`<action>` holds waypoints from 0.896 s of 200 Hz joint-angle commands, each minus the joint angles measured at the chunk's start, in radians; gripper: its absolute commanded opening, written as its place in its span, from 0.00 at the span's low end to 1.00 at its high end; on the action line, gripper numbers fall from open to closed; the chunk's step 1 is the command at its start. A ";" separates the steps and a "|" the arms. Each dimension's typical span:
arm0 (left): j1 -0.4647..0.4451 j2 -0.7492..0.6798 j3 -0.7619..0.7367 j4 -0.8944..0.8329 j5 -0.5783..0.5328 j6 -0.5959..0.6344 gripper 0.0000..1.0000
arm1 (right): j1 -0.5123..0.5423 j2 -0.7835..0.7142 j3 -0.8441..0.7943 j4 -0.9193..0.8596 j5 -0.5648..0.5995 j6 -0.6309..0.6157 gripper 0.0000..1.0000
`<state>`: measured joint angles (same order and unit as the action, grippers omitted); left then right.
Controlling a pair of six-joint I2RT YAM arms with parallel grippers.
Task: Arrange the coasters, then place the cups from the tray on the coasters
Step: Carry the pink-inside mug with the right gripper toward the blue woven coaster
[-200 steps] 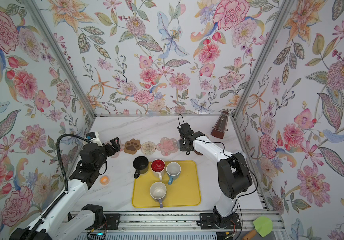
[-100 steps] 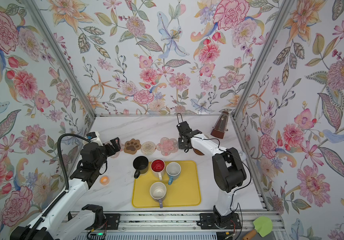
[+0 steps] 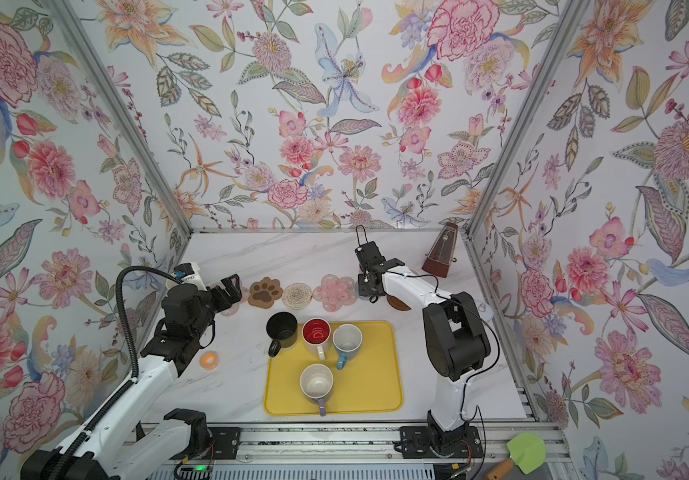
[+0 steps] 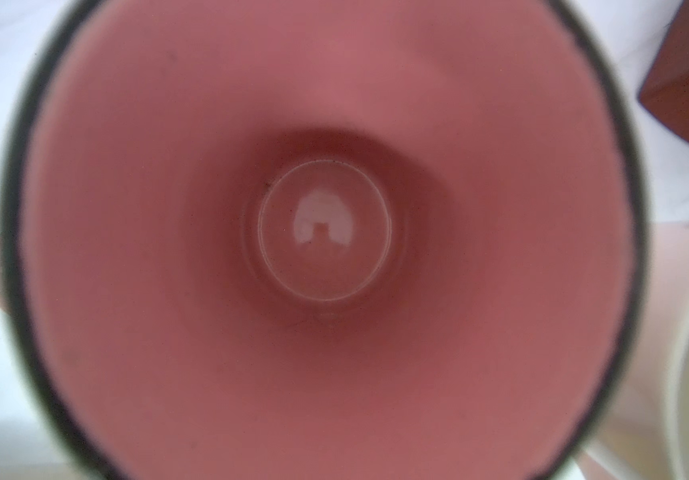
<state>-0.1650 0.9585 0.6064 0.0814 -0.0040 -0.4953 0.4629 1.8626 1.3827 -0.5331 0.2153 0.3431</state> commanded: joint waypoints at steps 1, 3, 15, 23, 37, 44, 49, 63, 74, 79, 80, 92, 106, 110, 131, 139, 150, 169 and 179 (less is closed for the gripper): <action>-0.001 0.006 0.037 -0.020 0.000 0.001 0.99 | -0.005 -0.010 0.037 0.083 0.014 -0.015 0.05; -0.002 0.006 0.037 -0.019 0.000 0.001 0.99 | -0.006 -0.011 0.036 0.084 0.013 -0.014 0.05; -0.002 0.005 0.037 -0.022 0.000 0.003 0.99 | -0.006 -0.008 0.032 0.086 0.013 -0.012 0.05; -0.001 0.007 0.036 -0.022 -0.001 0.003 0.99 | -0.006 -0.006 0.030 0.088 0.014 -0.009 0.05; -0.001 0.009 0.038 -0.024 0.000 0.003 0.99 | -0.005 -0.006 0.025 0.090 0.010 -0.004 0.06; -0.001 0.009 0.040 -0.025 0.001 0.004 0.99 | -0.004 -0.007 0.022 0.091 0.009 -0.003 0.06; -0.001 0.008 0.041 -0.026 0.000 0.004 0.99 | -0.004 -0.008 0.020 0.093 0.008 -0.001 0.06; -0.001 0.007 0.039 -0.027 -0.001 0.006 0.99 | -0.004 -0.008 0.016 0.093 0.007 -0.001 0.06; -0.002 0.008 0.039 -0.027 -0.003 0.006 0.99 | -0.003 -0.010 0.014 0.091 0.007 0.001 0.06; -0.002 0.008 0.038 -0.028 -0.002 0.006 0.99 | -0.002 -0.011 0.012 0.091 0.006 0.001 0.06; -0.001 0.008 0.039 -0.027 -0.003 0.006 0.99 | -0.003 -0.012 0.013 0.091 0.006 0.002 0.06; -0.002 0.011 0.037 -0.026 -0.001 0.004 0.99 | -0.003 -0.017 0.010 0.091 0.008 0.001 0.06; -0.002 0.012 0.037 -0.025 0.000 0.003 0.99 | -0.001 -0.017 0.006 0.091 0.007 -0.002 0.06; -0.001 0.012 0.036 -0.025 0.000 0.003 0.99 | -0.001 -0.017 0.005 0.090 0.009 -0.001 0.06; -0.002 0.014 0.036 -0.025 0.000 0.003 0.99 | 0.000 -0.018 -0.001 0.087 0.017 -0.010 0.07; -0.002 0.013 0.036 -0.025 0.001 0.003 0.99 | 0.000 -0.017 -0.003 0.086 0.020 -0.013 0.07; -0.001 0.012 0.037 -0.025 0.000 0.003 0.99 | 0.001 -0.020 -0.006 0.084 0.022 -0.014 0.07; -0.001 0.014 0.036 -0.025 0.000 0.002 0.99 | 0.005 -0.020 -0.008 0.084 0.025 -0.015 0.07; -0.001 0.014 0.036 -0.025 0.000 0.001 0.99 | 0.008 -0.017 -0.010 0.084 0.026 -0.015 0.07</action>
<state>-0.1650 0.9691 0.6117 0.0643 -0.0040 -0.4953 0.4633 1.8629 1.3708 -0.5175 0.2131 0.3435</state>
